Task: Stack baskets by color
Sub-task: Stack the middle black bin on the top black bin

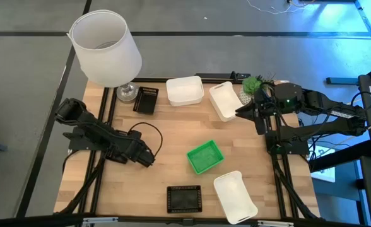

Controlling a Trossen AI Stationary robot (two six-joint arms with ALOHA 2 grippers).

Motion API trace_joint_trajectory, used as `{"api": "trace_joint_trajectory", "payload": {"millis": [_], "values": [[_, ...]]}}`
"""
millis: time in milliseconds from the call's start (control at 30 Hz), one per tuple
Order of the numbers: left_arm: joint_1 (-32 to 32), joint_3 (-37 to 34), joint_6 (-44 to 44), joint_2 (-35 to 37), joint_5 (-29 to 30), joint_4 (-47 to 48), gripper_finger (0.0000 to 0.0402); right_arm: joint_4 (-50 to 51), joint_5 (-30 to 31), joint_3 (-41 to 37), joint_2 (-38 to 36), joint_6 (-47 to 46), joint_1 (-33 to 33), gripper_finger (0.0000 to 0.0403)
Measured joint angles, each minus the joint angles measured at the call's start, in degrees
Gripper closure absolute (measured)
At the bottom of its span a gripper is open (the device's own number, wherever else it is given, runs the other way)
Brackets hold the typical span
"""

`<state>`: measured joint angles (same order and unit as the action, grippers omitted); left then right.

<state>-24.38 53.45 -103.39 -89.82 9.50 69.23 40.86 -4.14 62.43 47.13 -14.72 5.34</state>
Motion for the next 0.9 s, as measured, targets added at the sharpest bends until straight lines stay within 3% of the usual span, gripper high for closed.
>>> {"api": "trace_joint_trajectory", "payload": {"millis": [900], "values": [[-0.02,-3.17,0.48,-0.02,0.41,-2.91,0.0317,0.11,0.17,0.00,0.00,-1.51,0.00,0.0324]]}}
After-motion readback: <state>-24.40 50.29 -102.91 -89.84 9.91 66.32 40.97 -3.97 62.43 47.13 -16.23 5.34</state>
